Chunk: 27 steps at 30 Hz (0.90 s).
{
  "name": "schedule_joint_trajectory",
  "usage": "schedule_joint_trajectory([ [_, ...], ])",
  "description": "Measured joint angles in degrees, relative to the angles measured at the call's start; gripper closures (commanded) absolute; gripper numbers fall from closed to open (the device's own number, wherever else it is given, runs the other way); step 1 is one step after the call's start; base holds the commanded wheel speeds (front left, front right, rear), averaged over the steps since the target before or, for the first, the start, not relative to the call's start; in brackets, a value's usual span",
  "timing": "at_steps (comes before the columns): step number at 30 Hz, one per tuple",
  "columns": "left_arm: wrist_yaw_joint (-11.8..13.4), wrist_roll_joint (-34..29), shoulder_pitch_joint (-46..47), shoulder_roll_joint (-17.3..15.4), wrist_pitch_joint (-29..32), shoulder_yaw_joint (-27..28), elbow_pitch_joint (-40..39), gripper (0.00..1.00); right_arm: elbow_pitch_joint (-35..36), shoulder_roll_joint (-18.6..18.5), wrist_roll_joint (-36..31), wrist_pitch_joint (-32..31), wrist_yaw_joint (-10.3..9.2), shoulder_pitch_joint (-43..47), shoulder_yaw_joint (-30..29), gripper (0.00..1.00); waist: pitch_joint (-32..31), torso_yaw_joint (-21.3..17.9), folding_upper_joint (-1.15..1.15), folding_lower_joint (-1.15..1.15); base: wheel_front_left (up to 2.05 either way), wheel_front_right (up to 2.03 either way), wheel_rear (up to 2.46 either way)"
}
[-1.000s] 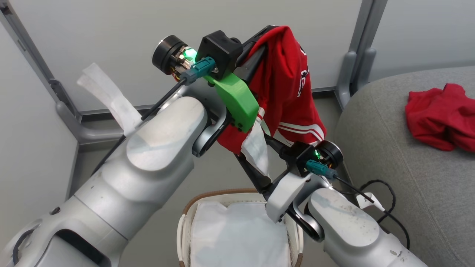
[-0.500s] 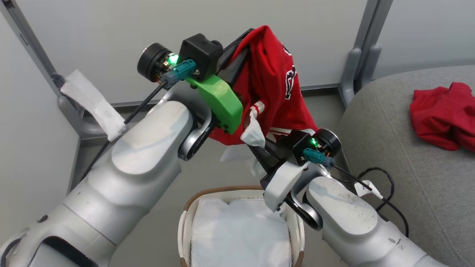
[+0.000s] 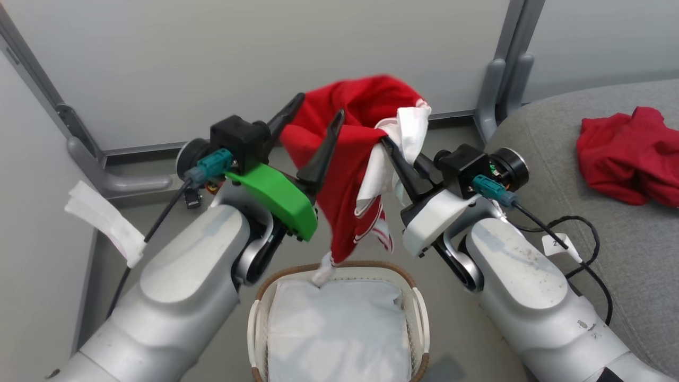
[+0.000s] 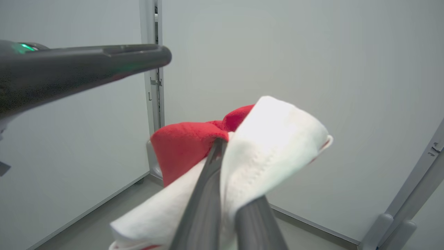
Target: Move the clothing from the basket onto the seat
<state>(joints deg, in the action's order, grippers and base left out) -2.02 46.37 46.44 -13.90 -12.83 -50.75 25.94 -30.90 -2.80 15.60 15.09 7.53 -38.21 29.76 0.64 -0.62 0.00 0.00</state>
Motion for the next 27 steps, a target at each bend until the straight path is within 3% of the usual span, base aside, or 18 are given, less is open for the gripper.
schedule_joint_trajectory([
  [13, 1.3, -0.7, -11.1, -1.5, -1.8, -1.4, -6.1, 0.0, 0.9, -0.4, -7.7, 0.0, 0.0, -1.0, -9.9, 1.0, 1.5, -1.8, 0.0, 0.0, 0.0, 0.0, 0.0],
  [27, 1.3, -4.2, -15.1, -0.8, -2.1, -3.2, -7.4, 0.0, 5.4, -7.1, -9.9, 0.0, 0.0, -1.3, -14.1, 1.0, 3.6, -9.0, 0.0, 0.0, 0.0, 0.0, 0.0],
])
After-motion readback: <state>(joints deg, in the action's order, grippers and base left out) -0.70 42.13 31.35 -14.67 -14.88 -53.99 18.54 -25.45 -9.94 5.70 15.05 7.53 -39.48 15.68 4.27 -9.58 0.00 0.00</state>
